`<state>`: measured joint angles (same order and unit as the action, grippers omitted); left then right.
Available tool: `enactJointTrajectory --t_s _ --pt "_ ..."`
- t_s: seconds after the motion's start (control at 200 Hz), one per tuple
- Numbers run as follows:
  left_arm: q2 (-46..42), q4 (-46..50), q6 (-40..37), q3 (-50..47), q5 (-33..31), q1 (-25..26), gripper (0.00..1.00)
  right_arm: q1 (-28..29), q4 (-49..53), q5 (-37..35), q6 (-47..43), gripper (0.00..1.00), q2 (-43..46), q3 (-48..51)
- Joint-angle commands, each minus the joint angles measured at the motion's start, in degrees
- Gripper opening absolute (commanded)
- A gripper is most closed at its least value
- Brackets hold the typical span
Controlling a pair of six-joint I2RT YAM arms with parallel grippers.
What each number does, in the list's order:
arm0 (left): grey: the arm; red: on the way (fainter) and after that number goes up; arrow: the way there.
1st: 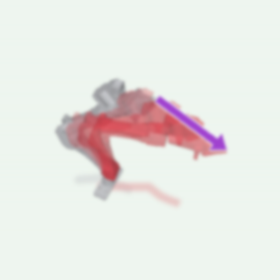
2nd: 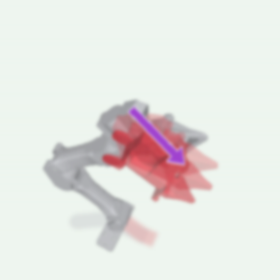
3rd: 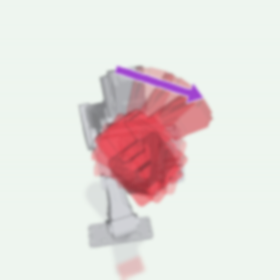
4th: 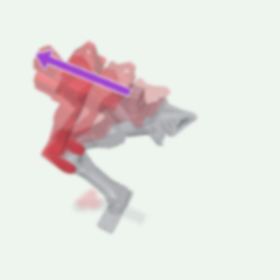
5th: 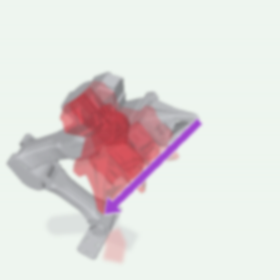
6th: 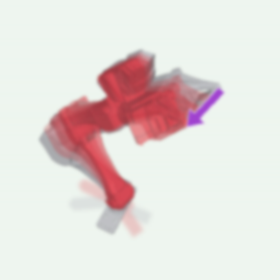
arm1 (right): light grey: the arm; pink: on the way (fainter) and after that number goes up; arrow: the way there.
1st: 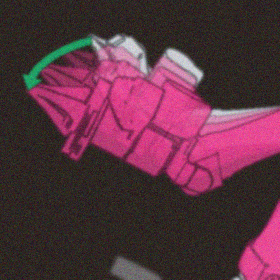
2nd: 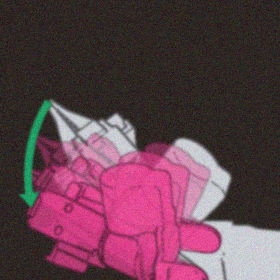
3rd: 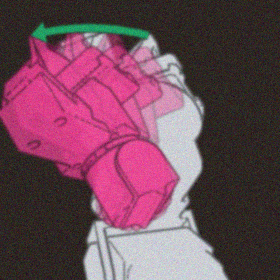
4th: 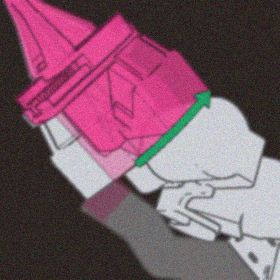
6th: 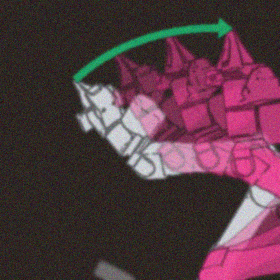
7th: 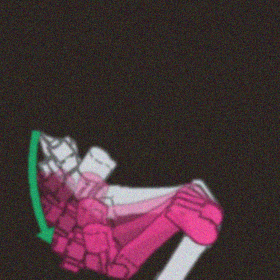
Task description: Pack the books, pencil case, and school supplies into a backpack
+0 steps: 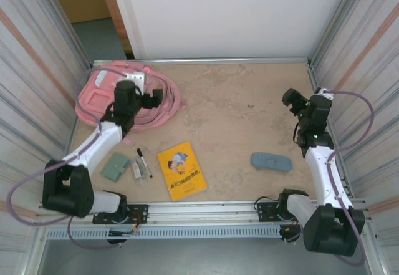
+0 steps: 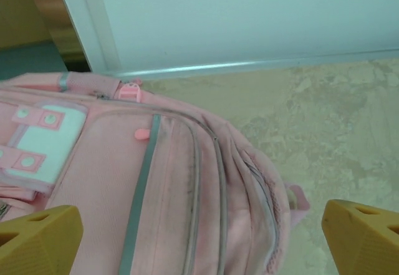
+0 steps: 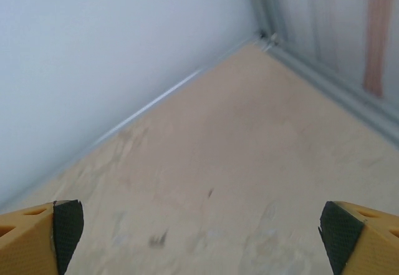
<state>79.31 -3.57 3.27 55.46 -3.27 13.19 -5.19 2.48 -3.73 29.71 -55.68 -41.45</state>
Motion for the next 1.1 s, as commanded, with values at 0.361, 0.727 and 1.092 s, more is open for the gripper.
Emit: enactJointTrajectory --t_s 0.361,0.727,1.092 --pt "36.3 31.5 2.6 34.5 -8.7 1.7 0.96 39.8 11.4 -8.3 -4.9 0.99 3.1 4.9" --pt "43.2 35.1 1.9 40.1 -8.7 3.3 0.24 42.0 14.1 -8.9 -6.5 0.99 1.9 0.7" --pt "38.1 30.7 -9.4 43.2 6.9 10.2 0.0 40.3 20.1 -6.6 1.8 0.99 -7.1 -7.3"
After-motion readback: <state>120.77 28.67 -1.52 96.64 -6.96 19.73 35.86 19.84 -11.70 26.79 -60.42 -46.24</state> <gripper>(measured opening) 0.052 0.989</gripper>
